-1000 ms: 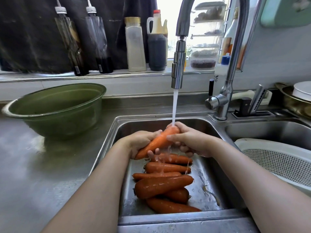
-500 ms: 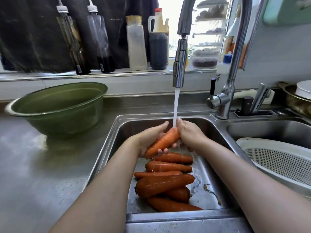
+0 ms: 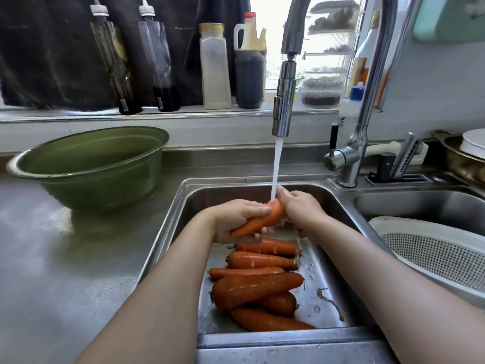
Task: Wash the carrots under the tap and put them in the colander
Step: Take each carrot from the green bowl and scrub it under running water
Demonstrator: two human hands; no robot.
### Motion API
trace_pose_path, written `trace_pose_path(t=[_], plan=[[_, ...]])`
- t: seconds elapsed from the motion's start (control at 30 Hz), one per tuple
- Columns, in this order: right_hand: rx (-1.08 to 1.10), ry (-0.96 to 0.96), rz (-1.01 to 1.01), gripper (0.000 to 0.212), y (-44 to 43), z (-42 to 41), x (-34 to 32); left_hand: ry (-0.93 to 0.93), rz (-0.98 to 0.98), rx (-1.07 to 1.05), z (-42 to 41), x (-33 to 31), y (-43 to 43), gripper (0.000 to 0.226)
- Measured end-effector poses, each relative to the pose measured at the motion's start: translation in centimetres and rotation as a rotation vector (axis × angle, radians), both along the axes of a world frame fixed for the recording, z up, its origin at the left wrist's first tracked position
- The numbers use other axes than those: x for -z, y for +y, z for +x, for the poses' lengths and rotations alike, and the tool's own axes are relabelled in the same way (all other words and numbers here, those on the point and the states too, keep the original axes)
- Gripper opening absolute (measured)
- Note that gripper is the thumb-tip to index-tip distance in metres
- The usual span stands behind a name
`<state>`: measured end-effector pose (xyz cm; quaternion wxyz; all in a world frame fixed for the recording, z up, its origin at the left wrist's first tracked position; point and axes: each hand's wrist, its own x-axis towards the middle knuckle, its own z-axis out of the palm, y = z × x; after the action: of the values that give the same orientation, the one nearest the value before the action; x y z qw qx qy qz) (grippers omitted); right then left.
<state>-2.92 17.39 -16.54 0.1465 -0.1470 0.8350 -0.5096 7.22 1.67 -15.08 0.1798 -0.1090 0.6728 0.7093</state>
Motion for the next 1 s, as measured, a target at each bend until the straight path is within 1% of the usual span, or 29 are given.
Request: trace_pose_path(t=[0.07,0.13,0.2,0.23,0.27,0.33,0.4,0.43,0.47,0.5,0.53,0.6,0.67,0.7,0.73,0.83,0.87,0.93,0.97,1.0], plan=[[0.062,0.003,0.043,0.054,0.0,-0.4,0.1,0.075,-0.187,0.016,-0.2,0.1,0.0,0.037],[0.104,-0.018,0.084,0.058,0.3,-0.6,-0.1,0.118,-0.401,-0.034,-0.3,0.0,0.9,0.035],[0.096,-0.06,0.078,0.061,0.5,-0.9,0.0,0.147,-0.572,-0.14,-0.6,-0.2,2.0,0.04],[0.086,-0.067,0.072,0.062,0.7,-1.1,0.0,0.168,-0.613,-0.178,-0.8,-0.1,2.4,0.044],[0.082,-0.066,0.069,0.062,0.8,-1.2,0.0,0.177,-0.614,-0.19,-1.0,0.0,2.7,0.047],[0.094,-0.061,0.067,0.06,1.0,-1.4,0.1,0.16,-0.538,-0.124,-1.1,0.0,2.5,0.046],[0.112,-0.055,0.074,0.058,1.1,-1.6,0.0,0.135,-0.38,-0.004,-1.0,0.2,1.7,0.04],[0.119,-0.051,0.082,0.056,1.1,-1.7,0.0,0.131,-0.296,0.028,-0.9,0.4,1.3,0.035],[0.125,-0.048,0.086,0.055,1.1,-1.7,-0.1,0.134,-0.253,0.033,-0.8,0.6,1.0,0.031],[0.126,-0.047,0.085,0.054,1.1,-1.7,-0.1,0.143,-0.266,0.022,-0.8,0.7,0.8,0.03],[0.121,-0.047,0.083,0.054,1.0,-1.6,-0.1,0.159,-0.335,0.0,-0.9,0.8,0.9,0.031],[0.093,-0.047,0.082,0.056,0.8,-1.2,0.0,0.196,-0.521,-0.094,-1.0,0.8,1.6,0.04],[0.071,-0.048,0.076,0.059,0.6,-0.9,-0.1,0.232,-0.628,-0.21,-1.4,0.6,2.0,0.048],[0.072,-0.05,0.075,0.061,0.5,-0.9,-0.2,0.241,-0.651,-0.219,-1.4,0.6,1.9,0.049],[0.079,-0.05,0.076,0.062,0.6,-0.9,-0.2,0.24,-0.66,-0.183,-1.3,0.5,1.8,0.048],[0.102,-0.046,0.098,0.064,0.8,-1.0,-0.1,0.222,-0.587,0.03,-0.7,-0.1,1.5,0.031],[0.104,-0.045,0.094,0.065,0.9,-1.0,0.0,0.232,-0.57,0.059,-0.5,-0.2,1.5,0.027],[0.096,-0.043,0.075,0.065,0.8,-1.0,0.0,0.247,-0.606,0.005,-0.6,-0.1,1.9,0.022],[0.091,-0.041,0.067,0.065,0.8,-0.9,-0.1,0.264,-0.643,-0.049,-0.8,0.0,2.2,0.025],[0.083,-0.043,0.06,0.064,0.7,-0.8,-0.2,0.292,-0.687,-0.108,-1.0,0.2,2.4,0.033]])
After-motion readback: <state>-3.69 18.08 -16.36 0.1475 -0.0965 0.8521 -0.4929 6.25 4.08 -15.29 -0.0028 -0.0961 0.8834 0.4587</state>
